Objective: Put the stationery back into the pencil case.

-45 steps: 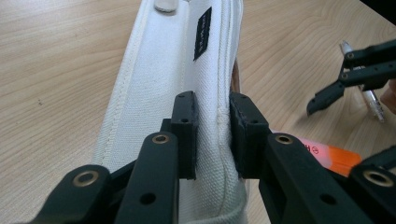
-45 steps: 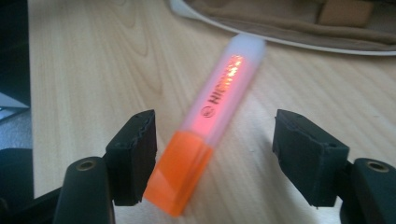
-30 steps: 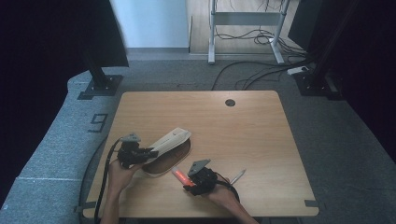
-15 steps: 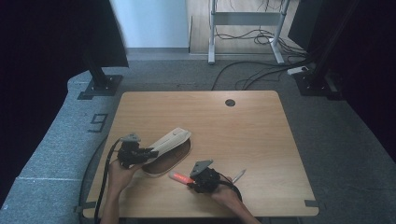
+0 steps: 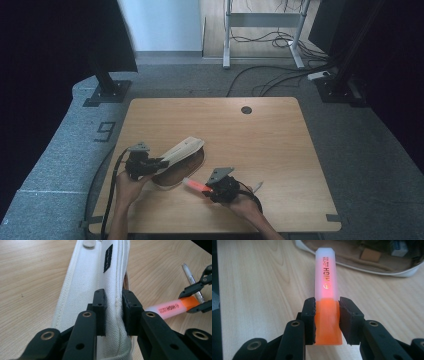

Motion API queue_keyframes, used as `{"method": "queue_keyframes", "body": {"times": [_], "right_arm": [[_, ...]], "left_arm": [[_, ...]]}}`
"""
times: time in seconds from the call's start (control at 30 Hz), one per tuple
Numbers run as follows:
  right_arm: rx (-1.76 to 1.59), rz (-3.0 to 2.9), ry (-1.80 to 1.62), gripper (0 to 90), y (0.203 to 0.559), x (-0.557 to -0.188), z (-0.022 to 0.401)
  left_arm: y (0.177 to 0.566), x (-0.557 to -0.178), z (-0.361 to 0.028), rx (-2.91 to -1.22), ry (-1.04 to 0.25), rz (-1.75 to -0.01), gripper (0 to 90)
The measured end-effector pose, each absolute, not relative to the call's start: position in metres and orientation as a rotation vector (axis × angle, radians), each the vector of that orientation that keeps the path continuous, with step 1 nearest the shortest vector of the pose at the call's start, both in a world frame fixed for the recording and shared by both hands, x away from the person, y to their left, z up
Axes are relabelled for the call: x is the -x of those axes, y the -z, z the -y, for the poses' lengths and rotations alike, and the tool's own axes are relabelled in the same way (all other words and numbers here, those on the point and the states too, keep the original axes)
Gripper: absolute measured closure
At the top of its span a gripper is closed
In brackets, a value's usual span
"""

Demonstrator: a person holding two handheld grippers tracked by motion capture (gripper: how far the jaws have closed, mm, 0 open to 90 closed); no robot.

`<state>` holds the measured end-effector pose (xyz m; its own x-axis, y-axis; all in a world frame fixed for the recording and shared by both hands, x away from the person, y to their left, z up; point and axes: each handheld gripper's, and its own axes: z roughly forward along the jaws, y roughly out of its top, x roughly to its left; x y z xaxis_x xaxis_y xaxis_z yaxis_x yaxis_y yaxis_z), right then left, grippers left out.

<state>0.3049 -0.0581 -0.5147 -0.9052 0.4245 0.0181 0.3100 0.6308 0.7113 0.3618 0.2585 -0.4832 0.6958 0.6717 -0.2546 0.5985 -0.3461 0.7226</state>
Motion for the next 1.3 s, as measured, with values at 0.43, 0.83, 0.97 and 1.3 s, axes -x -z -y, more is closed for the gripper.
{"method": "queue_keyframes", "body": {"times": [0.43,0.83,0.97,1.3], "right_arm": [[-0.632,-2.664,-1.114,65.8,0.503,-0.331,0.054],[-0.613,-2.67,-1.063,65.8,0.501,-0.357,0.036],[-0.609,-2.683,-1.041,65.8,0.502,-0.365,0.029],[-0.59,-2.71,-1.009,65.8,0.506,-0.382,0.009]], "left_arm": [[0.482,-0.361,-0.258,-2.044,-0.124,-0.967,75.7],[0.48,-0.36,-0.259,-2.036,-0.128,-0.963,75.9],[0.48,-0.36,-0.258,-2.035,-0.127,-0.959,75.9],[0.48,-0.36,-0.259,-2.036,-0.115,-0.955,75.8]]}}
